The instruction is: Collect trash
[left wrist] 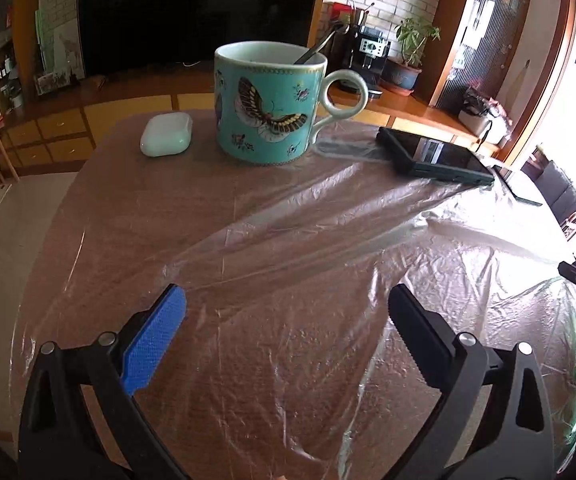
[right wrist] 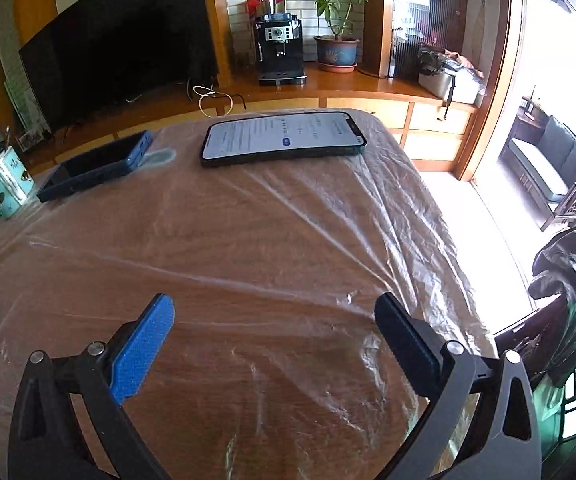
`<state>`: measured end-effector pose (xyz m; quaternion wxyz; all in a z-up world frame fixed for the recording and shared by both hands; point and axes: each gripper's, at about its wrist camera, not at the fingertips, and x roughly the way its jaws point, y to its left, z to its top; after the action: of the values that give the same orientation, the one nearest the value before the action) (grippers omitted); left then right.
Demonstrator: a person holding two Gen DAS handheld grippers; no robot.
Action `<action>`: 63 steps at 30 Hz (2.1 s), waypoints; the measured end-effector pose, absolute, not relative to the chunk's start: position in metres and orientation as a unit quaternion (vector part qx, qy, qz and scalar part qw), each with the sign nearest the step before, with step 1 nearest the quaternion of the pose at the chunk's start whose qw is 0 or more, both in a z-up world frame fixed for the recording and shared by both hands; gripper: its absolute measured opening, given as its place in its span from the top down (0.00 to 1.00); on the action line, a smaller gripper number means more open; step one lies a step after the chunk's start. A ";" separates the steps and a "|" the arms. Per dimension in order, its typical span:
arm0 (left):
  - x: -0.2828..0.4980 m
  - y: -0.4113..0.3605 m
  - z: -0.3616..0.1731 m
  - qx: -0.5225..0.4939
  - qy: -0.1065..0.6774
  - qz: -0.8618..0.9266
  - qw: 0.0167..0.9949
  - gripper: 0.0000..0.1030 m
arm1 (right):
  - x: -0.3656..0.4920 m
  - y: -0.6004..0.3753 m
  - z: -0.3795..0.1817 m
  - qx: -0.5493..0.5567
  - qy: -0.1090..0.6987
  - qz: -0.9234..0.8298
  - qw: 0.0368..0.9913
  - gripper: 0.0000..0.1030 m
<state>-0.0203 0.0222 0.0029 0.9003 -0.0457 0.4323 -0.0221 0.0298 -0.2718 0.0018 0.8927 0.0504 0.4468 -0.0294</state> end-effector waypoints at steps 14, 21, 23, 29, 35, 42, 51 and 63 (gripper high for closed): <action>-0.012 0.013 -0.004 -0.008 0.455 0.026 0.890 0.01 | 0.034 -0.275 -0.001 0.035 0.454 -0.063 0.888 0.03; -0.011 0.013 -0.004 -0.008 0.455 0.025 0.890 0.01 | 0.034 -0.275 -0.001 0.035 0.454 -0.063 0.888 0.03; -0.011 0.013 -0.004 -0.008 0.455 0.025 0.890 0.01 | 0.034 -0.275 -0.001 0.035 0.454 -0.063 0.888 0.03; -0.011 0.013 -0.004 -0.008 0.455 0.025 0.890 0.01 | 0.034 -0.275 -0.001 0.035 0.454 -0.063 0.888 0.03; -0.011 0.013 -0.004 -0.008 0.455 0.025 0.890 0.01 | 0.034 -0.275 -0.001 0.035 0.454 -0.063 0.888 0.04; -0.011 0.013 -0.004 -0.008 0.455 0.025 0.890 0.01 | 0.034 -0.275 -0.001 0.035 0.454 -0.063 0.888 0.03; -0.011 0.013 -0.004 -0.008 0.455 0.025 0.890 0.01 | 0.034 -0.275 0.000 0.035 0.454 -0.063 0.888 0.03; -0.011 0.013 -0.004 -0.008 0.455 0.025 0.890 0.01 | 0.034 -0.275 0.000 0.035 0.454 -0.063 0.888 0.03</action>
<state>-0.0107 0.0130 -0.0042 0.8902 -0.0078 0.4549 0.0249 0.0339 -0.2749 -0.0003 0.8880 0.0354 0.4542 -0.0630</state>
